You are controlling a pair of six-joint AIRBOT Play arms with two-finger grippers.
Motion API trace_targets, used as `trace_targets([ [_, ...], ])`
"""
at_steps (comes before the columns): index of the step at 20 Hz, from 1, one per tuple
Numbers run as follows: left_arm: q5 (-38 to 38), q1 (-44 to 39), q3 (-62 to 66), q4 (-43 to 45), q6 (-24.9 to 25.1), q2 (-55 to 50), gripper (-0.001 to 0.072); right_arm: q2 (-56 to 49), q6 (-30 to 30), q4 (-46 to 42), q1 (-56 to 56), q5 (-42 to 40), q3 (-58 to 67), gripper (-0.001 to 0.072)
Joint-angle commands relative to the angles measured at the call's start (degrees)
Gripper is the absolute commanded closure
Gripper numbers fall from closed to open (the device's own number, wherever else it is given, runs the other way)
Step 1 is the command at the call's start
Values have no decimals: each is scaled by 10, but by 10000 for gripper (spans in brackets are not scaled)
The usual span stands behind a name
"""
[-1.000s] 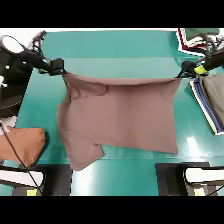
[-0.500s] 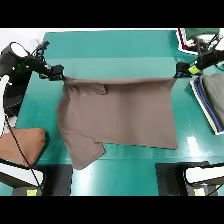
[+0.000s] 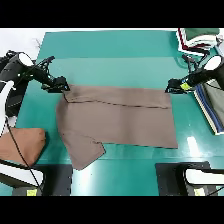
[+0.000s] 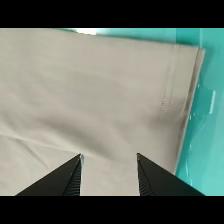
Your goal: Fold the shirts.
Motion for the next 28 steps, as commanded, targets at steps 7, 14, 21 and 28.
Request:
trace_targets([
  [7, -12, 2, -331, 58, -16, 289, 156, 210, 6, 3, 1, 3, -137, 327],
  [14, -12, 2, -547, 46, -60, 436, 156, 269, 6, 3, 1, -19, -146, 327],
  [21, 107, -57, -624, -45, -59, 435, 157, 269, 6, 33, 1, -23, -146, 327],
  [28, 69, -72, -602, -47, -53, 435, 681, 269, -29, 15, -76, 94, -169, 327],
])
